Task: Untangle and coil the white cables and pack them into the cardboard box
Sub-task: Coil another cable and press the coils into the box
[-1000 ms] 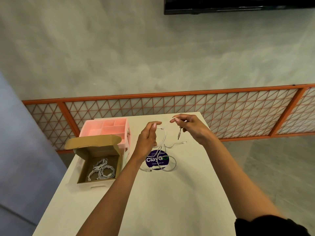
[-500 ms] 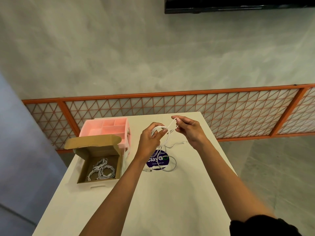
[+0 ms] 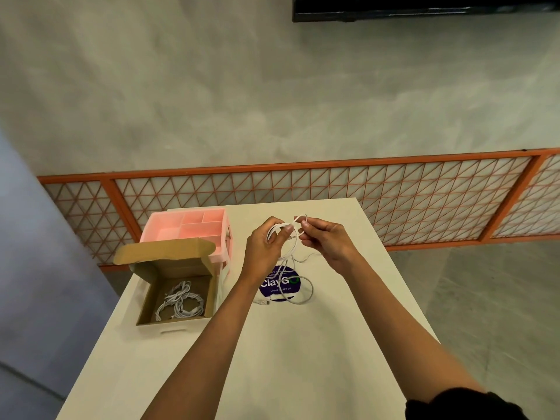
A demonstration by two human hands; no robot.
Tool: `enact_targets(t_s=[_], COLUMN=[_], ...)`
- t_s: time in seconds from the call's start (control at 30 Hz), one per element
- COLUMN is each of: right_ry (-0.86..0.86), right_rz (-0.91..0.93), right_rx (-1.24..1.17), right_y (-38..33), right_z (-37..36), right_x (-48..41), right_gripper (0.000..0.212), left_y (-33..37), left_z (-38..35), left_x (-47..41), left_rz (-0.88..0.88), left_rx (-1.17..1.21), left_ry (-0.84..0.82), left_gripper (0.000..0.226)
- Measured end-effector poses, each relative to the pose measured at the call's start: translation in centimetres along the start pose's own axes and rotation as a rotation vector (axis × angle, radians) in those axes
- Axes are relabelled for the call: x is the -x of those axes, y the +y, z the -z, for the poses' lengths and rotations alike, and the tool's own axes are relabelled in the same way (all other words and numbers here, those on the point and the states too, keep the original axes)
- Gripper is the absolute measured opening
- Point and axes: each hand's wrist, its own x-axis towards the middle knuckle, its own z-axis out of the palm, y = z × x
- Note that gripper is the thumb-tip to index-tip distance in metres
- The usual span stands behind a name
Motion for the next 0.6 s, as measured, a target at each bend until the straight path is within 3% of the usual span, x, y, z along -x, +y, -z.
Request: enact_targets(t_s=[0.2, 0.4, 0.6], right_ry=[-0.034, -0.116, -0.166], right_rz=[0.008, -0.083, -0.153], right_rx=[0.037, 0.037, 0.143], right_y=[-0.4, -0.2, -0.2], right_z=[0.5, -0.1, -0.5], right_x=[-0.2, 0.0, 0.5], right_gripper=[0.027, 0.027, 0.025], left_y=[-0.4, -0.3, -1.3], left_z=[0.3, 0.4, 0.3], left_x=[-0.1, -0.2, -0.6], left_rz=[0.085, 0.186, 0.14], left_rx=[0.04, 0.123, 0.02], left_ry=[-0.032, -0.112, 0.013], left_gripper=[0.025, 0.024, 0.025])
